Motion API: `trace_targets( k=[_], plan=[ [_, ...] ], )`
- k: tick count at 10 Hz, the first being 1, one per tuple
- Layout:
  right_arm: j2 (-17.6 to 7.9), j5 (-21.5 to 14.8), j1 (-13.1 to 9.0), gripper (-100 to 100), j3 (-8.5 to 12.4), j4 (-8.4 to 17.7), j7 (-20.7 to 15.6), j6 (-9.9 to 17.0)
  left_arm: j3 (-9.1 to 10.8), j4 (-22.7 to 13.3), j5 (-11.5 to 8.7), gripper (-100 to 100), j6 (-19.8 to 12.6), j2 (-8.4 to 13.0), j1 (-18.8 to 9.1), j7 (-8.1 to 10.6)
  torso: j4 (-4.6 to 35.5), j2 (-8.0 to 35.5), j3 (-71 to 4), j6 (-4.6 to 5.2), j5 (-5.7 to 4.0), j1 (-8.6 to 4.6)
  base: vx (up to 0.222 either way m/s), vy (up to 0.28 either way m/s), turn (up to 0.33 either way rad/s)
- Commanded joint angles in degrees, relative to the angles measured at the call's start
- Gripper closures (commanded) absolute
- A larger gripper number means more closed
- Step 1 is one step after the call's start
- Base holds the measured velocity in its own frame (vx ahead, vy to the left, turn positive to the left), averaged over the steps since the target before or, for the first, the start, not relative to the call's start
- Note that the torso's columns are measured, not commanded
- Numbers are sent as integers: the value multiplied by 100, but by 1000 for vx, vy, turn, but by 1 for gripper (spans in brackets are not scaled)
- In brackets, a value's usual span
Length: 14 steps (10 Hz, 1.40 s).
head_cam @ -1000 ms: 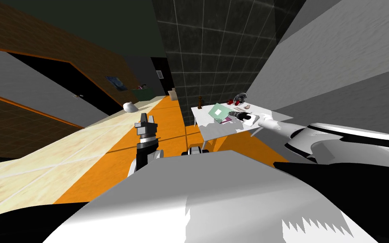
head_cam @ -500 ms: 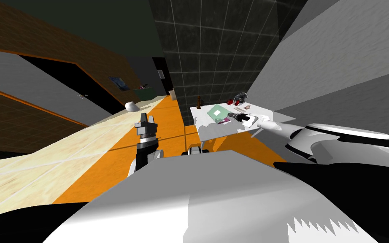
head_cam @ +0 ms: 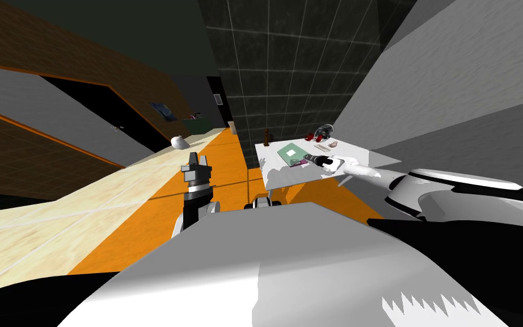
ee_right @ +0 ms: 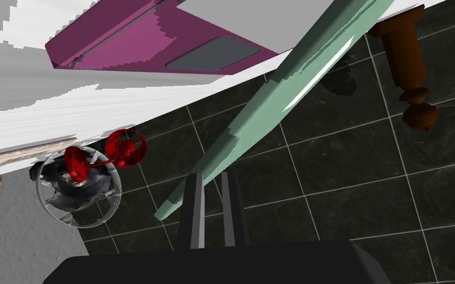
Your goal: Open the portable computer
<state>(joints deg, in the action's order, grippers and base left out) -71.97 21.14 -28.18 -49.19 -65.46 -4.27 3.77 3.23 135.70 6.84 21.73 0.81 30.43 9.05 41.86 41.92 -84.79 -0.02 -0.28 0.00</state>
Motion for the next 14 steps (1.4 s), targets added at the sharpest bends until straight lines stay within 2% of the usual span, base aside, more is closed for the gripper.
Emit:
trace_targets(
  k=[1, 8, 9, 10, 14],
  plan=[
    [-339, 194, -134, -100, -186, -288, 69, 63, 0, 0, 0, 0, 0, 0, 0, 0, 23, 14, 7, 4, 20, 5, 15, 8, -11],
    [-1130, 645, -445, -100, -619, -959, 229, 209, 0, 0, 0, 0, 0, 0, 0, 0, 42, 35, 22, 2, 28, -1, 5, 6, -10],
    [-1051, 615, -444, -100, -610, -872, 208, 184, 0, 0, 0, 0, 0, 0, 0, 0, 42, 35, 21, 2, 28, 0, 0, 0, 0],
    [-1062, 622, -447, 0, -616, -881, 213, 185, 0, 0, 0, 0, 0, 0, 0, 0, 41, 34, 22, 1, 27, -1, 0, 0, 0],
    [-1061, 621, -447, 0, -615, -880, 213, 185, 0, 0, 0, 0, 0, 0, 0, 0, 43, 37, 23, 2, 28, 0, 0, 0, 0]
  ],
)
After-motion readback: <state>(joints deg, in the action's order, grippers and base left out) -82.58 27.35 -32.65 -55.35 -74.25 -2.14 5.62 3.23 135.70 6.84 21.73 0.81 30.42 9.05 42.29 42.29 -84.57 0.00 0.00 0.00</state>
